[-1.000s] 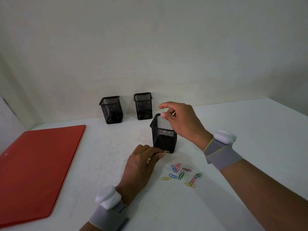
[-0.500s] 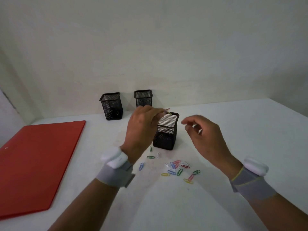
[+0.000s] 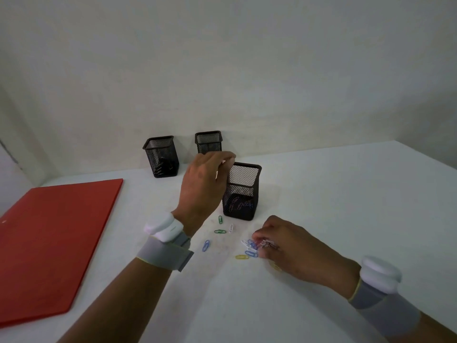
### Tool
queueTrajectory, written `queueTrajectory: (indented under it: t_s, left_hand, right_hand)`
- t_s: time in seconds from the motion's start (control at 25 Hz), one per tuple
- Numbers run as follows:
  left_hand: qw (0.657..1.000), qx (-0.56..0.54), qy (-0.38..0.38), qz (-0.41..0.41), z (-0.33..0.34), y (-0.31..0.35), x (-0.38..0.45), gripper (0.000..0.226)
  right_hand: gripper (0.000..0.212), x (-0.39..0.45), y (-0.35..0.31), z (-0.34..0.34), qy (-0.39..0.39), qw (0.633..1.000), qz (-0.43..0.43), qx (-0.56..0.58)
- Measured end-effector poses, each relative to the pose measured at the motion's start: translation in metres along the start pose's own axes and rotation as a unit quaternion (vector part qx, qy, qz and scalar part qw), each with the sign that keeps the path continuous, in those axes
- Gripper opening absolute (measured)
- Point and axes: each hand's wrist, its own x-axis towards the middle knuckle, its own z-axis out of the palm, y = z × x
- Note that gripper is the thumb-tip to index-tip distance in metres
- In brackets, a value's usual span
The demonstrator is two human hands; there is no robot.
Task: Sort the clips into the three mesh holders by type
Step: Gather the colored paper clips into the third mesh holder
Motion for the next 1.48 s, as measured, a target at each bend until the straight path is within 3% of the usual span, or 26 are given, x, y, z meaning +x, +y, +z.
queueTrajectory:
  t_s: [0.12,0.24,0.36,0.52,0.64,0.72,0.84,0.96,1.04,1.12,1.32,1.48]
  left_hand:
    - [0.998,-0.015,0.016,-0.054,-0.012,-0.009,-0.020,0.019]
    - [0.981,-0.071,0.000,-0.182,-0.017,-0.012,-0.046,0.018]
    - [0.941,-0.144,-0.019,-0.306,-0.016,-0.008,-0.067,0.013]
    - [0.915,-0.212,-0.001,-0.342,-0.020,0.001,-0.088,0.014]
    - [0.897,-0.250,0.040,-0.363,-0.033,0.000,-0.097,0.022]
    - [0.856,-0.309,0.083,-0.406,-0.041,-0.007,-0.102,0.026]
    - [0.767,-0.396,0.121,-0.490,-0.049,-0.022,-0.105,0.032]
    - [0.717,-0.449,0.129,-0.517,-0.051,-0.024,-0.102,0.041]
    - [0.706,-0.469,0.136,-0.513,-0.053,-0.024,-0.102,0.044]
    - [0.693,-0.487,0.140,-0.513,-0.054,-0.026,-0.104,0.048]
    - [0.664,-0.521,0.141,-0.517,-0.054,-0.028,-0.104,0.057]
    - [0.663,-0.531,0.113,-0.516,-0.053,-0.026,-0.105,0.059]
  right_hand:
    - [0.008,0.002,-0.006,0.002,0.011,1.000,0.014,0.022]
    - [0.008,0.006,-0.011,-0.004,0.026,0.999,0.020,0.037]
    - [0.008,0.019,-0.023,-0.027,0.111,0.987,0.007,0.112]
    - [0.010,0.050,-0.039,-0.069,0.246,0.958,-0.035,0.141]
    - [0.016,0.081,-0.039,-0.081,0.280,0.955,-0.015,0.098]
    - [0.022,0.094,-0.036,-0.080,0.270,0.961,0.006,0.068]
    - [0.025,0.099,-0.042,-0.072,0.269,0.962,0.015,0.041]
    - [0.024,0.092,-0.059,-0.056,0.300,0.952,-0.045,0.044]
    - [0.023,0.086,-0.075,-0.039,0.273,0.955,-0.099,0.056]
    - [0.022,0.082,-0.088,-0.016,0.196,0.970,-0.133,0.062]
    - [0.020,0.076,-0.098,0.032,-0.028,0.993,-0.117,0.007]
    - [0.012,0.073,-0.100,0.042,-0.012,0.993,-0.120,0.017]
